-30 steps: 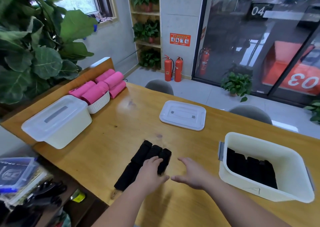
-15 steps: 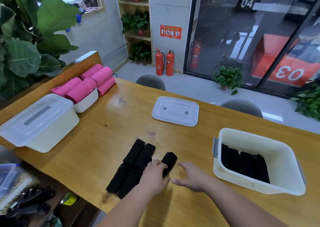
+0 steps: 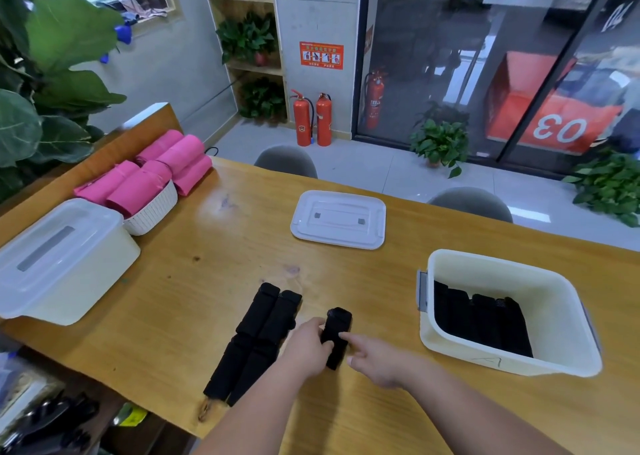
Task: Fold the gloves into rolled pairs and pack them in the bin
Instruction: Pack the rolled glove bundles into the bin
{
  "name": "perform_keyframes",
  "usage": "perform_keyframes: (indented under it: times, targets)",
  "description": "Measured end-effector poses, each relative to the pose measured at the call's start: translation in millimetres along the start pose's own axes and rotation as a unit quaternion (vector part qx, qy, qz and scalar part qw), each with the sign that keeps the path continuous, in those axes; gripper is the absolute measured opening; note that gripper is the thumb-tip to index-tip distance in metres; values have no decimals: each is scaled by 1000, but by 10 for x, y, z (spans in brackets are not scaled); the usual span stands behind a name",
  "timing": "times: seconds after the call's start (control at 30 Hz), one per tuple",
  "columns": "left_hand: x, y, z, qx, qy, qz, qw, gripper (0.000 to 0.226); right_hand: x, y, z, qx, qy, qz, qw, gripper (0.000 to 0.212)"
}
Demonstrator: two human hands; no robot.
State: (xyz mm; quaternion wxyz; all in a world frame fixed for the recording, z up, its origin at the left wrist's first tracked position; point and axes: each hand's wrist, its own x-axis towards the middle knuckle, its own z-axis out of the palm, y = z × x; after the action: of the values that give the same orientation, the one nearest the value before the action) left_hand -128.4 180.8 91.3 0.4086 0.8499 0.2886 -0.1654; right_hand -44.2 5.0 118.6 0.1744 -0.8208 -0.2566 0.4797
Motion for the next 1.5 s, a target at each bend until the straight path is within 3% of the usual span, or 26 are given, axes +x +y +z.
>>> perform_keyframes:
  times: [0.27,0.43,0.63,0.8,0.87,1.03,1.23,1.5]
  targets:
    - [36,63,35,-182,-28,-86,979,23,-10,69,15,130,4,0,991,55]
    - [27,109,-12,-246,-1,-92,965,33,-121,-24,-73,195,48,-5,980,51]
    - [-111,342,-309,-318,21,-40,947,31,-310,-182,-231,278,133,-67,949,42]
    - [-264,624,-584,-386,-40,30,921,37,-447,-320,-428,354,217,-113,903,42]
    - [-324,759,-645,-398,-58,57,914,38,-519,-347,-523,411,221,-121,876,50]
    - [-410,1094,-681,-405,-79,105,905,40,-752,-283,-760,486,220,-141,834,47]
    - [-423,1441,-581,-418,-101,128,893,42,-964,-95,-935,508,229,-152,817,47]
    - [-353,1834,-384,-403,-133,155,892,45,-1213,197,-1122,530,248,-166,794,32]
